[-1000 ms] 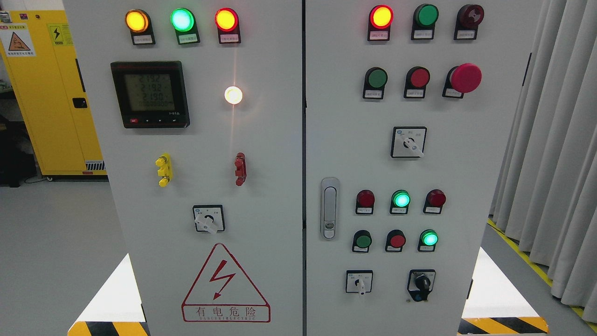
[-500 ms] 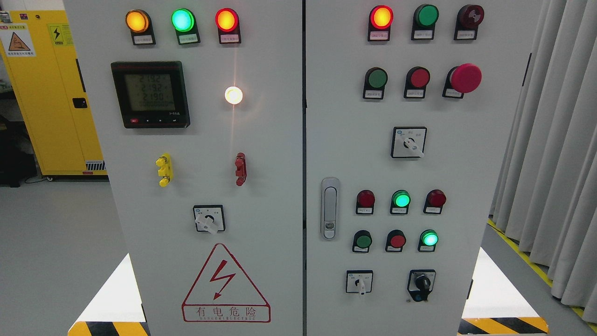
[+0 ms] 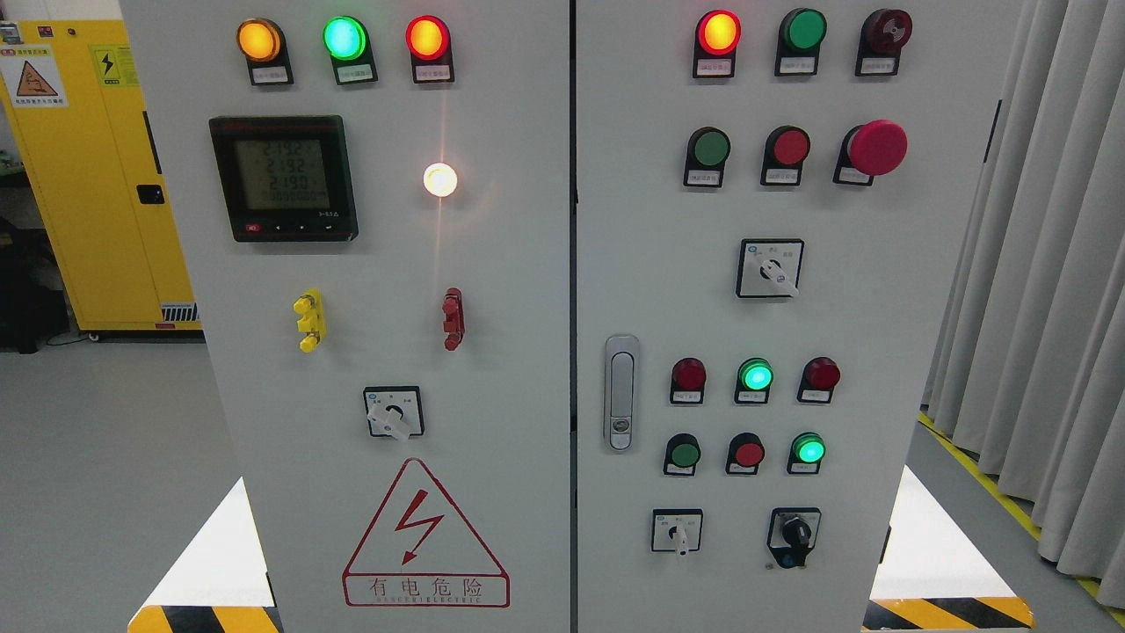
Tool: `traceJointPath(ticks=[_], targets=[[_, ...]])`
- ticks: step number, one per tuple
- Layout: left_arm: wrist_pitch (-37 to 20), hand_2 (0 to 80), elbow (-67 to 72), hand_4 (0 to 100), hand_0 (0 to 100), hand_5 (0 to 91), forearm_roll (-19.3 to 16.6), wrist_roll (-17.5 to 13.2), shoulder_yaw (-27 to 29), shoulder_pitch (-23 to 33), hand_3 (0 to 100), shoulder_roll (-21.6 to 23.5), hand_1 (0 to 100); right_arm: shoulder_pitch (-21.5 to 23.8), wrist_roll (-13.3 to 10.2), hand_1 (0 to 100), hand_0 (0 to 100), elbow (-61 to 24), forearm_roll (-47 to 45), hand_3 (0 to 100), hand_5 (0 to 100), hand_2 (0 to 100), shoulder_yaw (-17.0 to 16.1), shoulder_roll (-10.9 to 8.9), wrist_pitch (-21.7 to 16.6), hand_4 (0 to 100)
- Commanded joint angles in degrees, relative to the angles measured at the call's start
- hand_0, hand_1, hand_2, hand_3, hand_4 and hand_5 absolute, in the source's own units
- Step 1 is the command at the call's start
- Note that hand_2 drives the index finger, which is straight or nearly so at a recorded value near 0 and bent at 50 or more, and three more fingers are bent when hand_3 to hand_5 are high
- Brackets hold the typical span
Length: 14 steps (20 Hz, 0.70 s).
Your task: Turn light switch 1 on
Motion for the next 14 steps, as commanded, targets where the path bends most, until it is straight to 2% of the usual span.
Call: traceJointPath(ticks=[1, 2, 5, 10, 14], targets=[[6.1, 0.0, 24.5, 7, 0, 0.0, -0.1, -2.5, -7.7, -0.9, 0, 1.9, 25, 0.0, 0.0, 50, 0, 0.0, -1.7, 0, 0, 4, 0.0, 0.0, 0.0, 0], [7.2, 0.0, 24.7, 0, 0, 0.0, -0.1, -2.8, -8.4, -1.1, 0, 1.9, 25, 0.0, 0.0, 50, 0, 0.0, -1.7, 0, 0, 4, 0.0, 0.0, 0.0, 0], [10.0, 0.0, 26.7, 0, 0, 0.0, -1.1, -2.9, -11.2, -3.9, 0, 1.6, 23, 0.0, 0.0, 50, 0, 0.0, -1.7, 0, 0, 4, 0.0, 0.0, 0.0, 0], [10.8, 0.0, 27.6, 0, 0, 0.0, -1.1, 0.3, -11.3, -6.2, 0, 1.1, 19, 0.1, 0.0, 50, 0, 0.0, -1.7, 0, 0, 4, 0.0, 0.0, 0.0, 0], [10.8, 0.0, 29.4, 0, 0, 0.0, -1.1, 0.3, -11.4, -6.8, 0, 0.5, 17, 0.0, 0.0, 50, 0, 0.0, -1.7, 0, 0, 4, 0.0, 0.0, 0.0, 0]])
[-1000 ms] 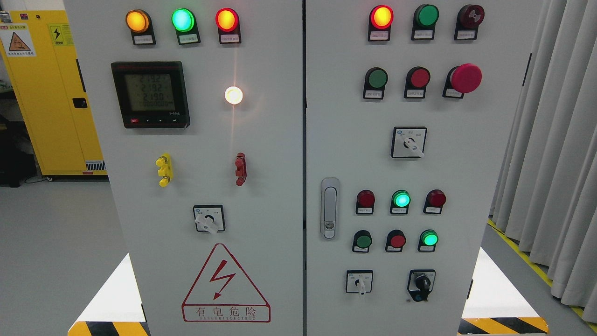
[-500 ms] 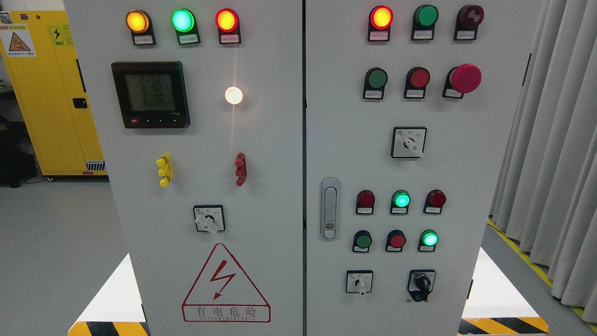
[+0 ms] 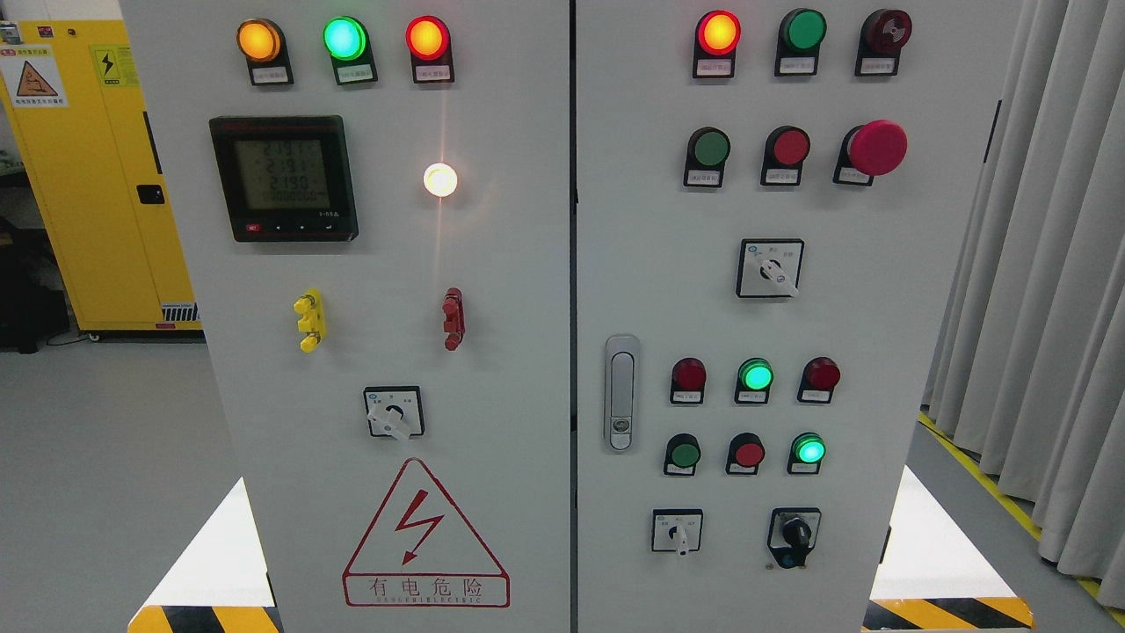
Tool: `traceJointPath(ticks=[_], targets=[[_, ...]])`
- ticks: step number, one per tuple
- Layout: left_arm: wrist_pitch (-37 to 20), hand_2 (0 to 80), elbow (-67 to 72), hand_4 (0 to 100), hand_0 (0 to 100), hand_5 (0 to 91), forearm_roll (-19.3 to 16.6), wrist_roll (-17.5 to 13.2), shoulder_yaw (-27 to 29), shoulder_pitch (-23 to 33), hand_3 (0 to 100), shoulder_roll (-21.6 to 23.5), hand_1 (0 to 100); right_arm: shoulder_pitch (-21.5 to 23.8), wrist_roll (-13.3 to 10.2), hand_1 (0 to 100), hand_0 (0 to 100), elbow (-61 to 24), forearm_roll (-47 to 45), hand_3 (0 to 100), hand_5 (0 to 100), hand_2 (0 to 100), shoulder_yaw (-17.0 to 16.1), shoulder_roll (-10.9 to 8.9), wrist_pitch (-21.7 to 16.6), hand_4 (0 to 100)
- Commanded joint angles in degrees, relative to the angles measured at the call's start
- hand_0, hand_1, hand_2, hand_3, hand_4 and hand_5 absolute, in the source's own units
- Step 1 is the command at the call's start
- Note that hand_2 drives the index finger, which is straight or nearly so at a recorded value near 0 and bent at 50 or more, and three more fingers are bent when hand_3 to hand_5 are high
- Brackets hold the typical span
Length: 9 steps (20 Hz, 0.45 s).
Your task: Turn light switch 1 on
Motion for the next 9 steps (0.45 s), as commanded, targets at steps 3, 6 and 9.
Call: traceJointPath(ticks=[3, 6, 9], targets=[[0.1, 0.0, 9.8, 0, 0, 0.0, 1.1, 0.5, -3.7, -2.4, 0, -0.4, 16, 0.0, 0.0, 50, 0, 0.0, -1.7, 0, 0, 4, 0.0, 0.0, 0.0, 0], [0.2, 0.0, 9.9, 0, 0, 0.0, 1.1, 0.5, -3.7, -3.0, 0, -0.4, 15, 0.0, 0.0, 50, 0, 0.0, -1.7, 0, 0, 4, 0.0, 0.0, 0.0, 0], [0.1, 0.0, 10.1, 0, 0, 0.0, 1.1, 0.5, -3.7, -3.2, 0, -0.5, 14, 0.0, 0.0, 50, 0, 0.0, -1.7, 0, 0, 4, 0.0, 0.0, 0.0, 0]])
